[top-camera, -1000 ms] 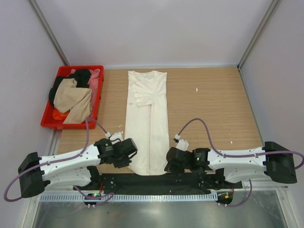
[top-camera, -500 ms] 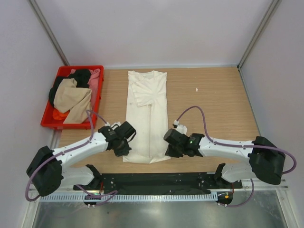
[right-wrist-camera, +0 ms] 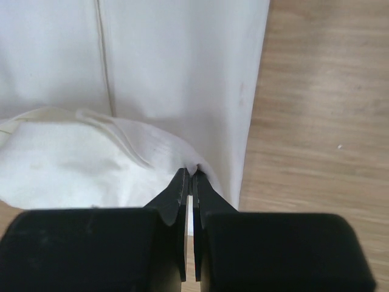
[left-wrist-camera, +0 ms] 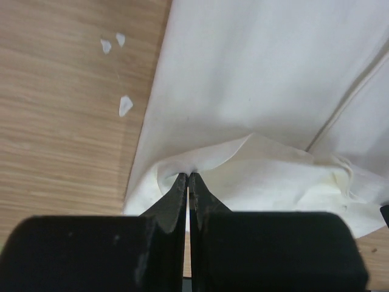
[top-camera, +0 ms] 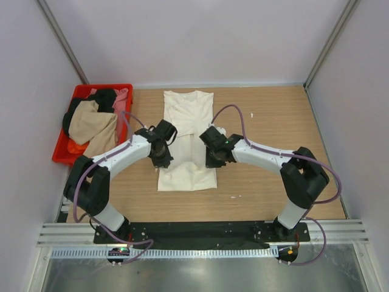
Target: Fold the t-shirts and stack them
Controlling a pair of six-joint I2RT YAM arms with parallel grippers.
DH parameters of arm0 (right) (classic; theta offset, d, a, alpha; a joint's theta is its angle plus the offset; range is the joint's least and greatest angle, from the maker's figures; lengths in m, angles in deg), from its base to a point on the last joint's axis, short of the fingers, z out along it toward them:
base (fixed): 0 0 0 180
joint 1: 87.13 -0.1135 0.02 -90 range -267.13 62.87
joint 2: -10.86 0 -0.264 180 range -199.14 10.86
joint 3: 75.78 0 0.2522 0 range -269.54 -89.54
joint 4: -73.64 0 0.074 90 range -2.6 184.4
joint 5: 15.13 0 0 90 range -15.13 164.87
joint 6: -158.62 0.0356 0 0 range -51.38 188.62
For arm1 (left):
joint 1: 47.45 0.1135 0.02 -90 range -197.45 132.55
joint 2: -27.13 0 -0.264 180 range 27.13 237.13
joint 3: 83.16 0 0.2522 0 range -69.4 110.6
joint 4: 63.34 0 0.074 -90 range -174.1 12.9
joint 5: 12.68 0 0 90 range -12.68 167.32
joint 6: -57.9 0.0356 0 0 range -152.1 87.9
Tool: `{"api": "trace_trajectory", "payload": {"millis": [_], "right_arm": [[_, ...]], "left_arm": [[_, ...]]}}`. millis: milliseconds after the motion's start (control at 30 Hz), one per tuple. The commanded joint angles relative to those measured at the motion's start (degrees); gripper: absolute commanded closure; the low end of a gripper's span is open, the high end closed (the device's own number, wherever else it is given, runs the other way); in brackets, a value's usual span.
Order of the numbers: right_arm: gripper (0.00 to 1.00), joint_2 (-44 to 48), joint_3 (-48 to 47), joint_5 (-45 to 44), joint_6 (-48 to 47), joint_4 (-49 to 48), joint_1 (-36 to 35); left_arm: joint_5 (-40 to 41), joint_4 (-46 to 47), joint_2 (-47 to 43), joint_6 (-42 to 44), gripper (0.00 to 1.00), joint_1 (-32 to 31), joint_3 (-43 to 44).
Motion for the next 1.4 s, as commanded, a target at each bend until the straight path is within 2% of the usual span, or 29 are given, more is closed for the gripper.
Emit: {"api": "trace_trajectory", "payload": {"millis": [0,433,767,1367], "right_arm": [[0.99,-3.8,-8.1,-0.7,-7.7,3.8,2.4],[0.99,-13.1,-22.7,0.4,-14.8,6.7,11.5],[0.99,-17.8,-30.1,3.7,-18.8,1.6,15.0],[0.98,-25.7,-38.2,6.7,-20.2,1.6,17.6]], "left_arm": [[-0.1,0.8,2.9,5.0,1.00,2.0,6.8],[-2.9,-0.6,15.9,9.6,1.00,10.4,23.2],[-4.6,-0.4,22.9,10.4,1.00,13.5,31.6],[-6.6,1.0,30.8,10.9,1.00,16.7,39.1]]}}
